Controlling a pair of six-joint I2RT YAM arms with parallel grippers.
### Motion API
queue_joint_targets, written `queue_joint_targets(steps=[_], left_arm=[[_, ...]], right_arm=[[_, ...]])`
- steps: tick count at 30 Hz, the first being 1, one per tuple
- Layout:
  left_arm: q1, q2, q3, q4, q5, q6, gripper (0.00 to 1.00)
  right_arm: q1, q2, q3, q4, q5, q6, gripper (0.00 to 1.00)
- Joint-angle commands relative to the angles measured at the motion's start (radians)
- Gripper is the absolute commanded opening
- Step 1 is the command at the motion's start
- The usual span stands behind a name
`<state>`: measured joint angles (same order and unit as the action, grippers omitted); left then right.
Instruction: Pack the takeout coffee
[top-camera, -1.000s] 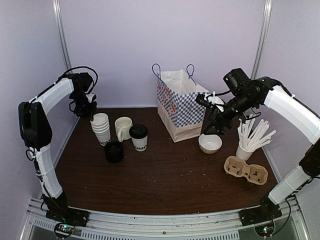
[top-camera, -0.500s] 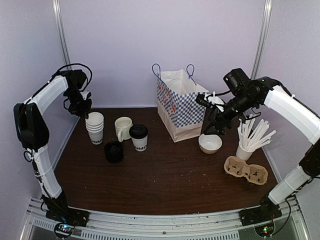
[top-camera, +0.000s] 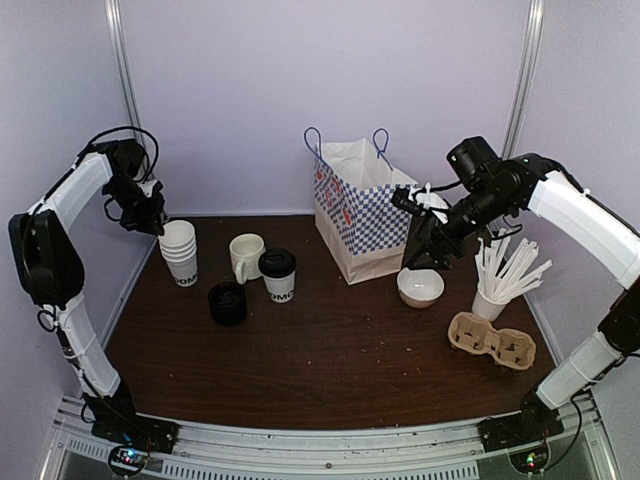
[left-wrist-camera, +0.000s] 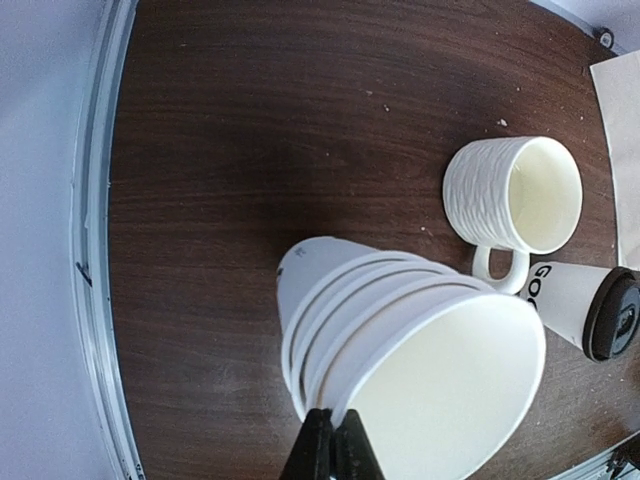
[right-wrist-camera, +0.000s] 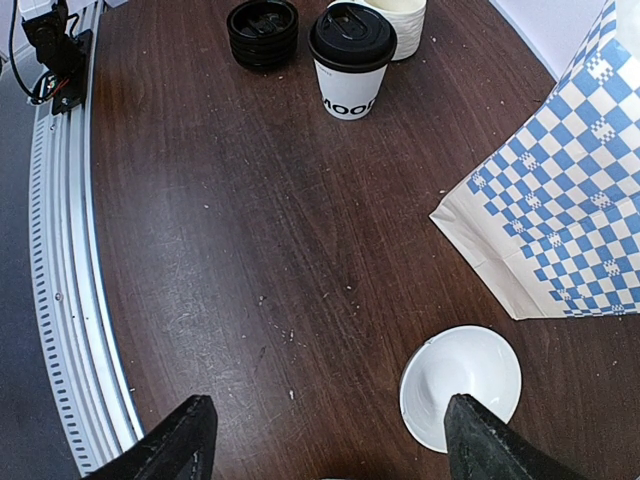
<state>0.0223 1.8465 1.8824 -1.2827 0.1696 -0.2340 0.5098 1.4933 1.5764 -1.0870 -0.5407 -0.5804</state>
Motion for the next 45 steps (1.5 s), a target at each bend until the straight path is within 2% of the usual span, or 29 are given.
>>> queue_joint_targets(steps=[1, 2, 3, 5, 7, 8, 9, 10, 12, 13, 14, 15, 16, 17, 18, 19, 20, 21, 22, 23, 24, 25, 27, 36, 40, 45], left_arm=[[0.015, -0.042, -0.03, 0.023, 0.124, 0.002, 0.0], [0.03, -0.053, -0.063, 0.065, 0.238, -0.009, 0.0], [0.029, -0.058, -0.073, 0.086, 0.257, -0.017, 0.0], [0.005, -0.044, -0.043, 0.049, 0.053, -0.011, 0.0], [0.043, -0.045, -0.08, 0.093, 0.294, -0.021, 0.0], [0.027, -0.05, -0.07, 0.071, 0.214, -0.032, 0.0], [-0.012, -0.04, -0.028, 0.028, -0.007, -0.011, 0.0], [-0.043, -0.025, 0.002, 0.001, -0.119, 0.009, 0.0], [0.038, -0.039, -0.064, 0.099, 0.352, -0.035, 0.0], [0.013, -0.042, -0.067, 0.081, 0.301, -0.04, 0.0], [-0.035, -0.027, -0.014, 0.022, 0.025, -0.009, 0.0], [-0.055, -0.016, 0.019, -0.008, -0.115, 0.013, 0.0], [-0.006, -0.021, -0.019, 0.021, 0.173, 0.004, 0.0], [0.022, -0.029, -0.047, 0.058, 0.24, -0.04, 0.0], [-0.007, -0.03, -0.026, 0.045, 0.094, -0.027, 0.0], [-0.018, -0.029, -0.017, 0.032, 0.066, -0.008, 0.0], [-0.001, -0.032, -0.041, 0.052, 0.195, -0.017, 0.0], [0.003, -0.029, -0.035, 0.045, 0.14, -0.035, 0.0], [-0.016, -0.022, -0.007, 0.015, -0.01, -0.022, 0.0], [-0.019, -0.024, -0.013, 0.018, 0.034, -0.004, 0.0], [-0.007, -0.033, -0.042, 0.051, 0.165, -0.019, 0.0], [0.002, -0.034, -0.045, 0.06, 0.17, -0.033, 0.0], [-0.018, -0.021, -0.015, 0.023, 0.045, -0.014, 0.0], [-0.015, -0.081, 0.067, -0.03, 0.126, -0.026, 0.0], [-0.019, -0.133, 0.155, -0.098, 0.08, -0.03, 0.0], [-0.096, -0.208, 0.223, -0.133, 0.073, -0.022, 0.0]], right_arm=[[0.002, -0.004, 0.006, -0.001, 0.003, -0.006, 0.82], [0.002, -0.003, 0.009, -0.004, 0.004, -0.006, 0.82], [0.004, -0.002, 0.01, -0.005, 0.004, -0.006, 0.82], [0.005, -0.002, 0.01, -0.004, 0.006, -0.006, 0.82], [0.007, -0.004, 0.012, -0.007, 0.009, -0.005, 0.82], [0.008, -0.006, 0.009, -0.008, 0.011, -0.005, 0.82], [0.009, -0.007, 0.008, -0.005, 0.014, -0.006, 0.82], [0.009, -0.008, 0.004, -0.004, 0.016, -0.006, 0.82], [0.01, -0.008, 0.004, -0.004, 0.017, -0.006, 0.82], [0.01, -0.008, 0.005, -0.005, 0.018, -0.006, 0.82], [0.012, -0.008, 0.005, -0.004, 0.019, -0.006, 0.82], [0.012, -0.006, 0.007, -0.005, 0.019, -0.006, 0.82], [0.013, -0.004, 0.009, -0.007, 0.019, -0.006, 0.82], [0.013, -0.005, 0.011, -0.006, 0.019, -0.006, 0.82], [0.013, -0.004, 0.007, -0.005, 0.02, -0.007, 0.82], [0.013, -0.003, 0.008, -0.004, 0.021, -0.007, 0.82], [0.014, 0.0, 0.009, -0.005, 0.02, -0.007, 0.82], [0.015, 0.001, 0.01, -0.006, 0.02, -0.008, 0.82], [0.015, 0.001, 0.01, -0.006, 0.02, -0.009, 0.82], [0.015, 0.002, 0.009, -0.005, 0.02, -0.009, 0.82], [0.015, 0.002, 0.01, -0.005, 0.021, -0.009, 0.82], [0.016, 0.003, 0.012, -0.006, 0.021, -0.009, 0.82], [0.016, 0.004, 0.011, -0.006, 0.021, -0.01, 0.82], [0.018, 0.008, 0.008, -0.004, 0.027, -0.012, 0.82], [0.019, 0.013, 0.014, -0.008, 0.025, -0.012, 0.82], [0.019, 0.019, 0.016, -0.01, 0.028, -0.015, 0.82]])
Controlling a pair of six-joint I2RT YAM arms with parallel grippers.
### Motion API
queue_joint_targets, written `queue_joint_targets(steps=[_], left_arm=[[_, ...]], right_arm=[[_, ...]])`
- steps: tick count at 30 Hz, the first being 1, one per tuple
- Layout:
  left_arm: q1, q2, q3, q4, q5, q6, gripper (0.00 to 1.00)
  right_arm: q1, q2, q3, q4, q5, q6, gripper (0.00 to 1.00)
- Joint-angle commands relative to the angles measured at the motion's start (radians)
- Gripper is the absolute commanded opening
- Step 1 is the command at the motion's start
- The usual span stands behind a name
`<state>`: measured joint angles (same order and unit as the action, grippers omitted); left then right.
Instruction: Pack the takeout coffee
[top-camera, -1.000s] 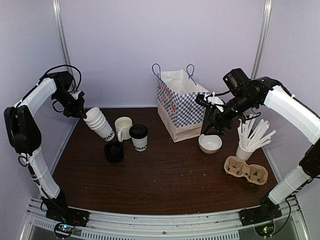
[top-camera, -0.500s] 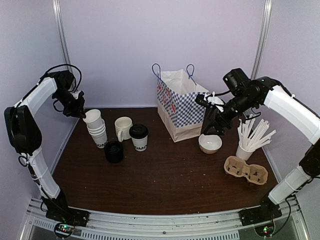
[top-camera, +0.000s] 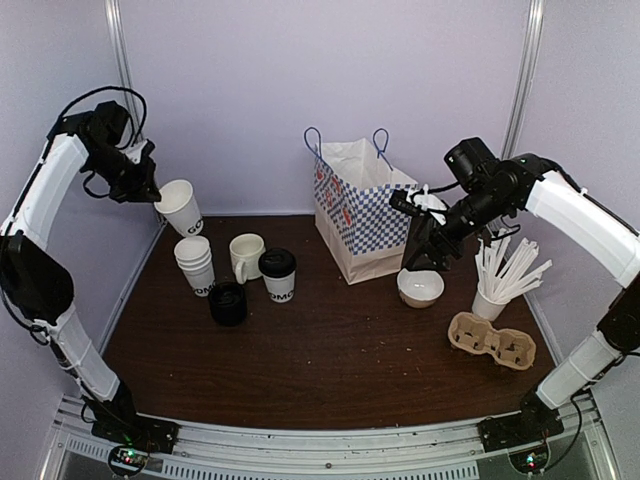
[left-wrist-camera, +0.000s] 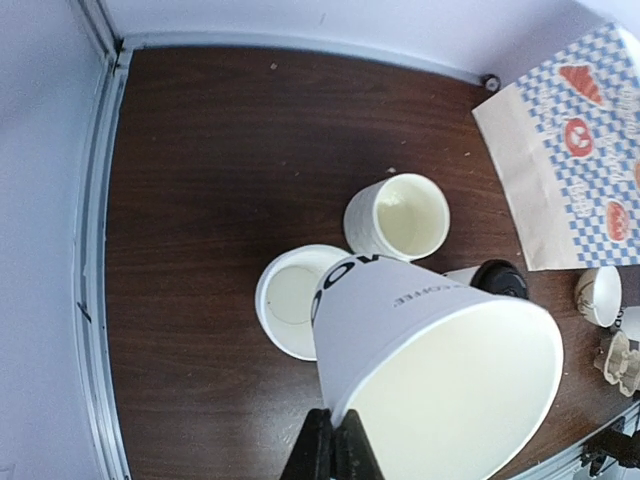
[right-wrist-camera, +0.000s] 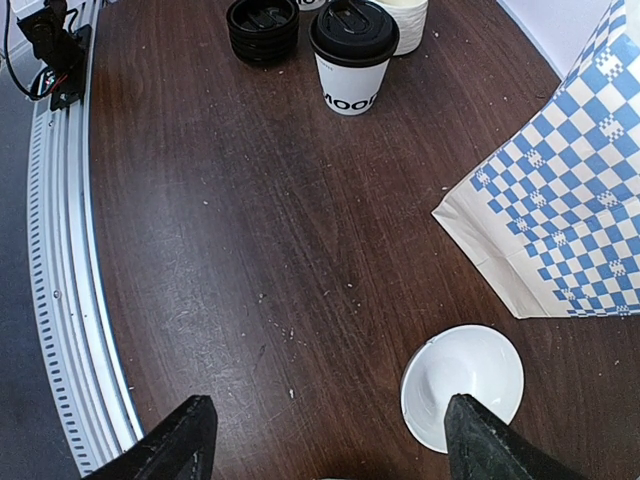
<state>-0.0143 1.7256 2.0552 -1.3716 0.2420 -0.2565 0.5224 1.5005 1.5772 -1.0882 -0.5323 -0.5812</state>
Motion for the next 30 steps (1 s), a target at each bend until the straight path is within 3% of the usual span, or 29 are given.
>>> queue_joint_targets(steps=[1, 4, 13, 21, 30], left_arm=[[-0.083, -0.103, 0.046, -0.035, 0.023, 0.006, 0.0], [-0.173, -0.138, 0.016, -0.004, 0.111, 0.018, 0.0], [-0.517, -0.087, -0.03, -0.002, 0.072, 0.081, 0.0], [-0.694, -0.041, -0.21, 0.174, 0.133, 0.055, 0.0], [-0.836, 0.138, -0.224, 0.251, 0.094, 0.027, 0.0]], right_arm=[[0.007, 0.013, 0.016, -0.011, 0.021, -0.014, 0.82], [0.006, 0.009, 0.017, -0.011, 0.026, -0.014, 0.82], [-0.008, -0.041, -0.119, 0.008, -0.019, -0.022, 0.82], [-0.014, -0.025, -0.171, 0.075, -0.026, 0.01, 0.83], [-0.015, -0.022, -0.198, 0.097, -0.032, 0.015, 0.82]])
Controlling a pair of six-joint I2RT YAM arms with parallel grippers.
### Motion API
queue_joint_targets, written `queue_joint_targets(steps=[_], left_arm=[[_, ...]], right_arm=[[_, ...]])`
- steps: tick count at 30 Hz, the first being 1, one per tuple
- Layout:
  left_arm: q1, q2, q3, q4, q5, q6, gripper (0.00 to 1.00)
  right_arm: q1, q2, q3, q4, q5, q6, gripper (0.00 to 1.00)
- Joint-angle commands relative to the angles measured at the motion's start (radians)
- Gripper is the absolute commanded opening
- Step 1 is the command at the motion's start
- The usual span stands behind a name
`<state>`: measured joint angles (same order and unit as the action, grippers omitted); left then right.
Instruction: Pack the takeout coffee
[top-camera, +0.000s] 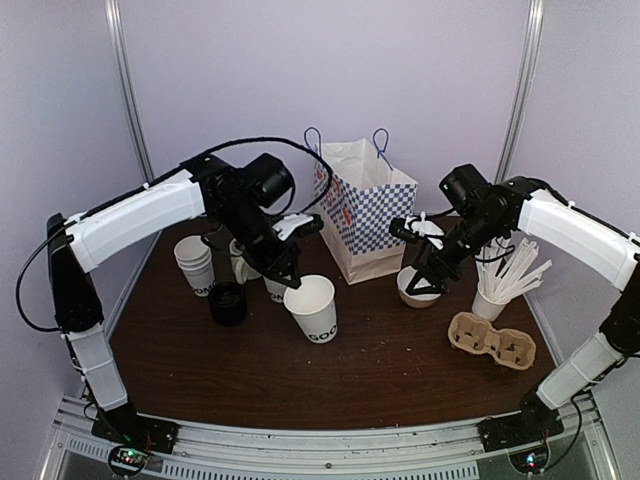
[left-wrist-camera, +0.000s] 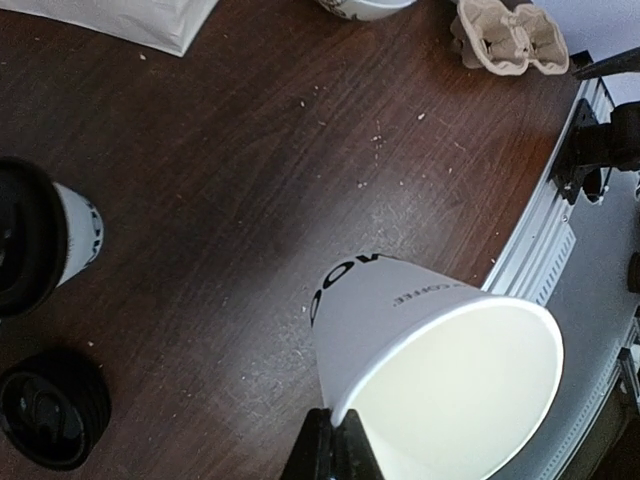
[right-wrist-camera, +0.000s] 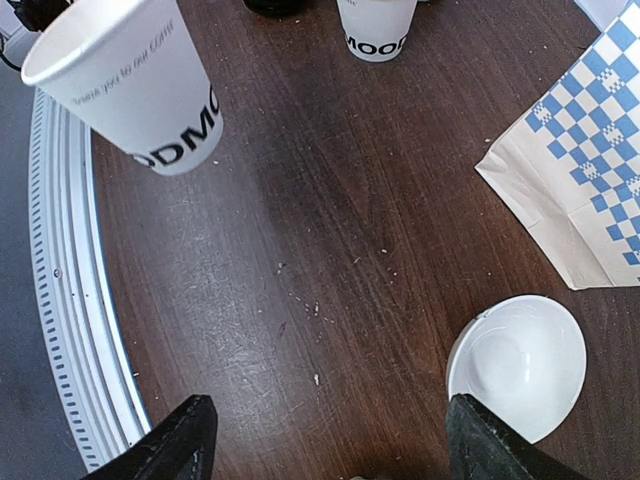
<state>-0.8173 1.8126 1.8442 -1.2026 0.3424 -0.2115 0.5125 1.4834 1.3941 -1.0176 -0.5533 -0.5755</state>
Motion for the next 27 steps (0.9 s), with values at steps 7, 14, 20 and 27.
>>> queue_joint_targets(steps=[7, 14, 20, 27], left_arm=[[-0.045, 0.122, -0.017, 0.086, -0.076, -0.016, 0.0], [-0.045, 0.168, -0.025, 0.095, -0.041, -0.025, 0.0], [-0.044, 0.195, -0.032, 0.094, -0.031, -0.022, 0.0], [-0.044, 0.202, -0.07, 0.131, -0.067, -0.054, 0.0]], right_arm=[[-0.005, -0.024, -0.032, 0.034, 0.001, 0.009, 0.82], [-0.005, -0.021, -0.032, 0.036, 0.006, 0.009, 0.82], [-0.005, -0.007, -0.02, 0.028, 0.001, 0.009, 0.82], [-0.003, -0.005, -0.025, 0.028, 0.001, 0.008, 0.82]])
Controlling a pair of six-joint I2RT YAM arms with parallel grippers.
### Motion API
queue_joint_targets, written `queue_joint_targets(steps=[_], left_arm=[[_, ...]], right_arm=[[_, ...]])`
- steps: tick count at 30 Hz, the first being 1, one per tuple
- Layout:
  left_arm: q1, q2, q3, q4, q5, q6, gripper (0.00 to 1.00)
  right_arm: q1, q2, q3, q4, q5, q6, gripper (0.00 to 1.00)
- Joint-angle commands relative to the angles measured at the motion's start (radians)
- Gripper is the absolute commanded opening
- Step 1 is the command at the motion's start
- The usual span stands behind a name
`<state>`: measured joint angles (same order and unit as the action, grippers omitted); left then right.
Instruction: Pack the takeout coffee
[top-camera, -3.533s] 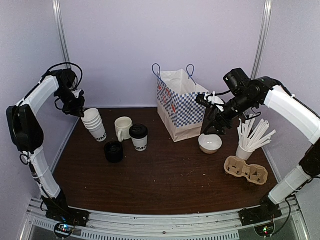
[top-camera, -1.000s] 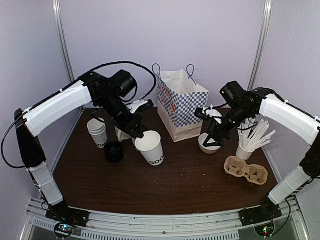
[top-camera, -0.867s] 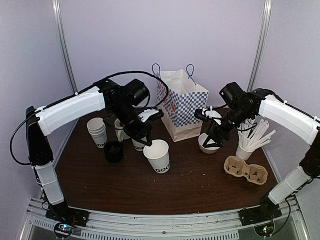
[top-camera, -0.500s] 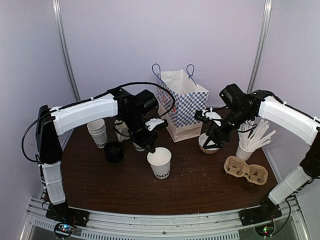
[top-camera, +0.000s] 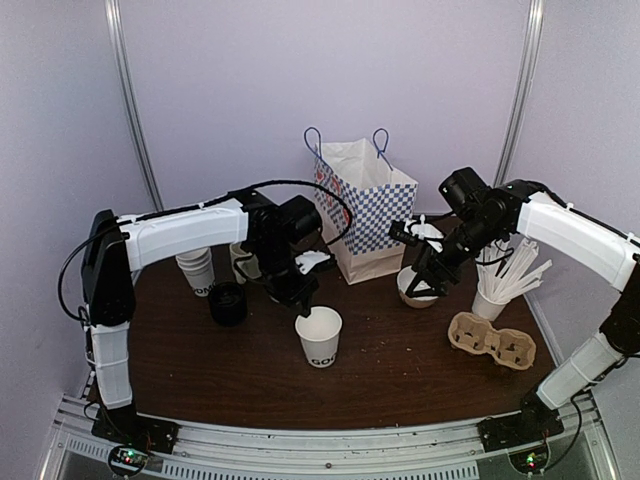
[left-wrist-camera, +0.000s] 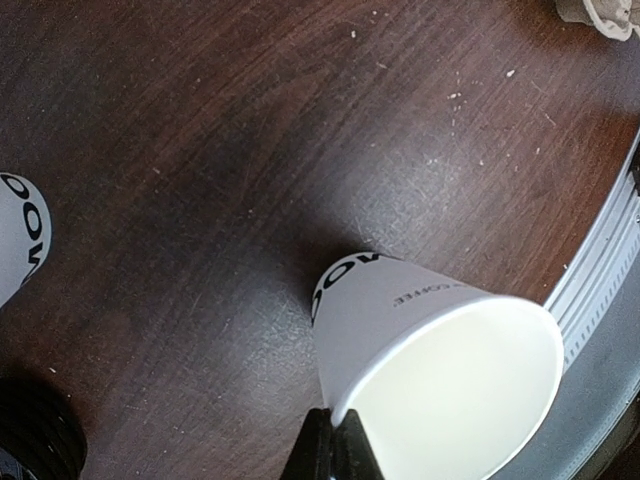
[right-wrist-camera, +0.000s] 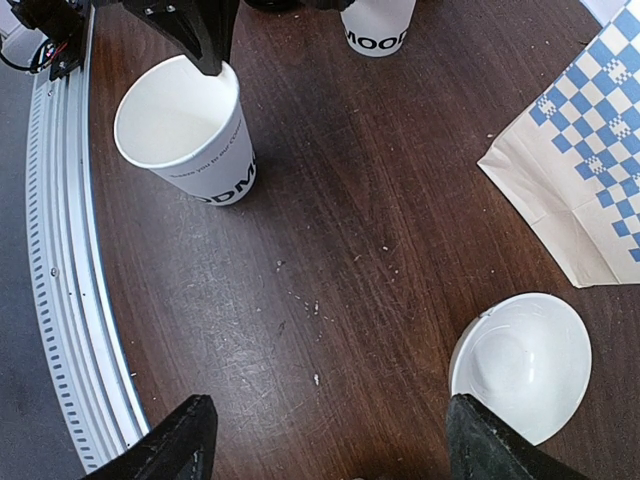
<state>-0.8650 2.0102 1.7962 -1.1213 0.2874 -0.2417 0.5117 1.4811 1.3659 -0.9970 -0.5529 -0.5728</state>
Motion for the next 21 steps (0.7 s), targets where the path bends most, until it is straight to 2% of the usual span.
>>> queue_joint_targets(steps=[1, 7, 15, 19, 21], left_arm=[[0.003, 0.005, -0.028, 0.054, -0.01, -0.025, 0.0], [0.003, 0.004, -0.039, 0.062, 0.004, -0.022, 0.01], [0.003, -0.028, -0.039, 0.032, 0.017, -0.007, 0.24], [0.003, -0.099, -0.005, -0.037, -0.043, 0.015, 0.38], [0.004, -0.162, 0.0, -0.041, -0.091, 0.039, 0.4]], right_arm=[[-0.003, -0.002, 0.004, 0.008, 0.0, 0.005, 0.82], [-0.002, 0.007, 0.012, 0.005, 0.0, 0.005, 0.82], [-0.002, 0.018, 0.024, -0.004, -0.001, 0.004, 0.82], [-0.002, 0.018, 0.027, -0.006, -0.004, 0.004, 0.82], [-0.002, 0.019, 0.026, -0.006, -0.005, 0.004, 0.82]])
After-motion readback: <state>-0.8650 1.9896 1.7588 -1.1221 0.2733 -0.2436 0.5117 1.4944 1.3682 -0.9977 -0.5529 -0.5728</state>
